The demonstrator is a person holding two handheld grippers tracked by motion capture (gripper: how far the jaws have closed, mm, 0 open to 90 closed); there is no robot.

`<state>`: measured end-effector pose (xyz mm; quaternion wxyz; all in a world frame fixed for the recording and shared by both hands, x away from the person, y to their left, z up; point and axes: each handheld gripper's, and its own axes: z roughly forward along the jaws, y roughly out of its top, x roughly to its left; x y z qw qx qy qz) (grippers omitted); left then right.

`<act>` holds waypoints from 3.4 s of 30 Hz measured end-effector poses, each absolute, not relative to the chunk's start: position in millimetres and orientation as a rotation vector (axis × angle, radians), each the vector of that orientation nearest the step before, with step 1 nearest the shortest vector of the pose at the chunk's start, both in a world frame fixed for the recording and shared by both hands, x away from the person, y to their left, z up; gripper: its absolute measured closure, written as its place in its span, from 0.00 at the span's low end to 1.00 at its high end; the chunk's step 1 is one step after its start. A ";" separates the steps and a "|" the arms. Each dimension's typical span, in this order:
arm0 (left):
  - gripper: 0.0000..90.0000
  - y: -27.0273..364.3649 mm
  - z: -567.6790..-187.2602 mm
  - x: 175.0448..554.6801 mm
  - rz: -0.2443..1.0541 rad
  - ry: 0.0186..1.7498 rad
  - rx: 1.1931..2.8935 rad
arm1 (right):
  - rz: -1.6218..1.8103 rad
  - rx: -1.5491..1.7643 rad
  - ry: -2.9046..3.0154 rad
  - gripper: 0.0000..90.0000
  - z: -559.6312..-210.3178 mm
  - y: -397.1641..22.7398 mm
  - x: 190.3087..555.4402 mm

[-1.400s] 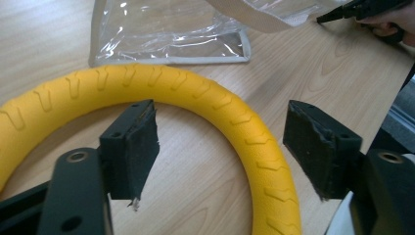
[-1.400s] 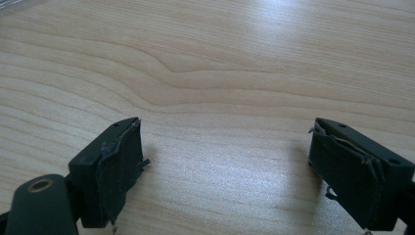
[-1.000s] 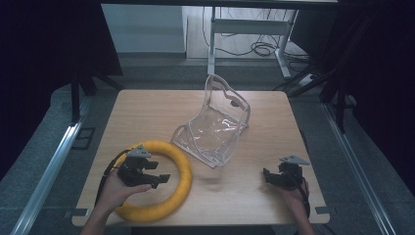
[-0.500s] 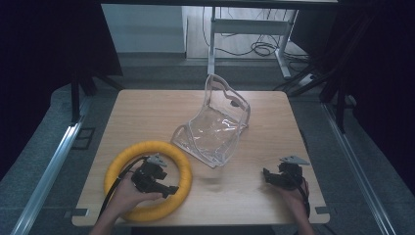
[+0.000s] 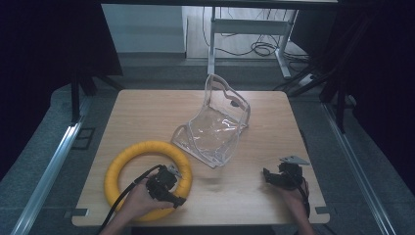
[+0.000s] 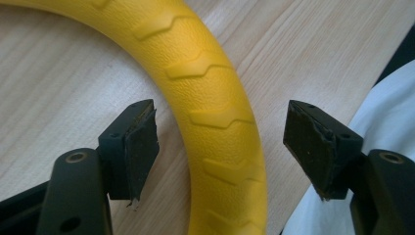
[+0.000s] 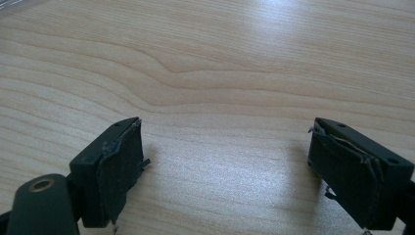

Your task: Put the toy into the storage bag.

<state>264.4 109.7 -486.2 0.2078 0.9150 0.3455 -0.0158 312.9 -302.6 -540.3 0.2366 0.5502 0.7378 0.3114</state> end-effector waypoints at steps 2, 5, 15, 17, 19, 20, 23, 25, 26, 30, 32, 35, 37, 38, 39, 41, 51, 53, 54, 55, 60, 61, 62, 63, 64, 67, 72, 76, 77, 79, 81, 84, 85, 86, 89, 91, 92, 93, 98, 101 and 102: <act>0.33 106.5 -488.8 263.5 -0.047 0.968 2.557 | 0.854 1.509 2.023 0.14 -540.3 -302.6 312.9; 0.35 102.7 -492.4 262.6 -0.033 0.981 2.575 | 0.854 1.509 2.023 0.14 -540.3 -302.6 312.9; 0.49 95.8 -504.3 261.9 0.006 1.011 2.630 | 0.854 1.509 2.023 0.14 -540.2 -302.6 312.9; 0.50 96.0 -504.2 261.4 0.011 1.012 2.623 | 0.854 1.509 2.023 0.14 -540.3 -302.7 312.9; 0.50 96.1 -504.3 261.0 0.015 1.013 2.620 | 0.854 1.509 2.023 0.14 -540.3 -302.7 312.9; 0.50 96.1 -504.4 260.5 0.019 1.011 2.619 | 0.854 1.509 2.023 0.14 -540.3 -302.7 312.9; 0.51 98.0 -504.9 259.7 0.021 1.010 2.601 | 0.854 1.509 2.023 0.14 -540.3 -302.7 312.9; 0.51 101.2 -506.0 258.6 0.020 1.014 2.566 | 0.854 1.509 2.023 0.14 -540.3 -302.6 312.9; 0.51 102.6 -506.5 257.9 0.020 1.015 2.552 | 0.854 1.509 2.023 0.14 -540.2 -302.6 312.9; 0.52 112.3 -507.1 253.7 0.001 1.024 2.465 | 0.853 1.509 2.023 0.14 -540.2 -302.6 312.9; 0.53 117.3 -504.1 252.4 -0.013 1.028 2.413 | 0.853 1.509 2.024 0.14 -540.1 -302.6 312.9; 0.53 128.6 -494.5 251.3 -0.049 1.034 2.320 | 0.853 1.512 2.024 0.14 -540.0 -302.5 312.9; 0.54 135.9 -488.6 250.9 -0.072 1.035 2.263 | 0.853 1.512 2.024 0.14 -540.0 -302.5 312.8; 0.54 141.4 -484.5 250.6 -0.086 1.036 2.219 | 0.853 1.513 2.024 0.14 -540.0 -302.5 312.8; 0.54 145.8 -481.1 250.4 -0.095 1.030 2.195 | 0.853 1.512 2.024 0.14 -540.0 -302.5 312.9; 0.54 151.7 -475.9 249.3 -0.102 1.020 2.156 | 0.855 1.514 2.022 0.14 -540.0 -302.3 312.8; 0.54 180.5 -449.6 243.5 -0.066 0.975 2.009 | 0.854 1.514 2.022 0.14 -540.0 -302.3 312.9; 0.54 186.2 -444.4 241.5 -0.052 0.970 1.983 | 0.854 1.514 2.022 0.14 -540.0 -302.3 312.9; 0.54 189.9 -440.5 240.0 -0.037 0.966 1.969 | 0.855 1.514 2.022 0.14 -540.0 -302.3 312.9; 0.54 192.8 -437.5 239.0 -0.022 0.965 1.956 | 0.855 1.514 2.022 0.14 -540.0 -302.3 312.9; 0.54 207.0 -425.4 237.3 -0.002 0.959 1.900 | 0.855 1.516 2.021 0.14 -540.0 -302.2 313.1; 0.54 210.3 -423.2 237.4 -0.003 0.955 1.887 | 0.855 1.516 2.021 0.14 -540.0 -302.2 313.2; 0.54 212.7 -421.5 237.4 0.001 0.950 1.881 | 0.853 1.515 2.022 0.14 -539.9 -302.3 313.2; 0.54 214.7 -419.6 237.1 0.009 0.949 1.873 | 0.853 1.516 2.021 0.14 -539.9 -302.3 313.3; 0.54 216.4 -417.7 236.3 0.016 0.951 1.865 | 0.853 1.516 2.021 0.14 -539.9 -302.3 313.3; 0.54 221.8 -412.3 234.8 0.046 0.947 1.845 | 0.853 1.517 2.020 0.14 -539.9 -302.3 313.4; 0.54 227.7 -405.9 232.4 0.077 0.938 1.824 | 0.853 1.516 2.020 0.14 -540.0 -302.3 313.8; 0.54 231.6 -400.4 230.5 0.100 0.927 1.796 | 0.854 1.515 2.019 0.14 -540.1 -302.3 314.0; 0.54 232.5 -398.7 230.1 0.107 0.924 1.791 | 0.854 1.516 2.019 0.14 -540.1 -302.2 314.0; 0.54 233.9 -396.1 229.6 0.114 0.919 1.782 | 0.854 1.515 2.019 0.14 -540.1 -302.3 314.0; 0.54 235.1 -393.3 229.1 0.121 0.912 1.780 | 0.854 1.515 2.019 0.14 -540.1 -302.3 314.0; 0.54 235.7 -390.8 228.6 0.128 0.907 1.772 | 0.854 1.516 2.019 0.14 -540.1 -302.3 314.1; 0.54 235.9 -390.3 228.6 0.130 0.906 1.769 | 0.855 1.516 2.019 0.14 -540.1 -302.2 314.1; 0.54 236.2 -389.7 228.7 0.130 0.904 1.765 | 0.855 1.517 2.019 0.14 -540.1 -302.2 314.0; 0.54 236.5 -388.0 229.2 0.128 0.898 1.753 | 0.854 1.515 2.020 0.14 -540.1 -302.3 314.0; 0.54 236.0 -386.3 229.7 0.127 0.892 1.747 | 0.855 1.517 2.018 0.14 -540.0 -302.2 314.1; 0.54 235.6 -385.1 230.0 0.130 0.886 1.745 | 0.855 1.517 2.018 0.14 -540.1 -302.2 314.1; 0.54 234.8 -383.2 230.3 0.134 0.880 1.742 | 0.855 1.516 2.019 0.14 -540.0 -302.3 314.1; 0.54 230.3 -375.3 231.4 0.164 0.860 1.734 | 0.855 1.518 2.019 0.14 -540.0 -302.1 314.2; 0.54 227.7 -372.0 233.8 0.165 0.852 1.726 | 0.855 1.520 2.019 0.14 -539.9 -302.1 314.2; 0.54 226.7 -371.2 234.8 0.165 0.850 1.724 | 0.855 1.520 2.019 0.14 -539.9 -302.1 314.2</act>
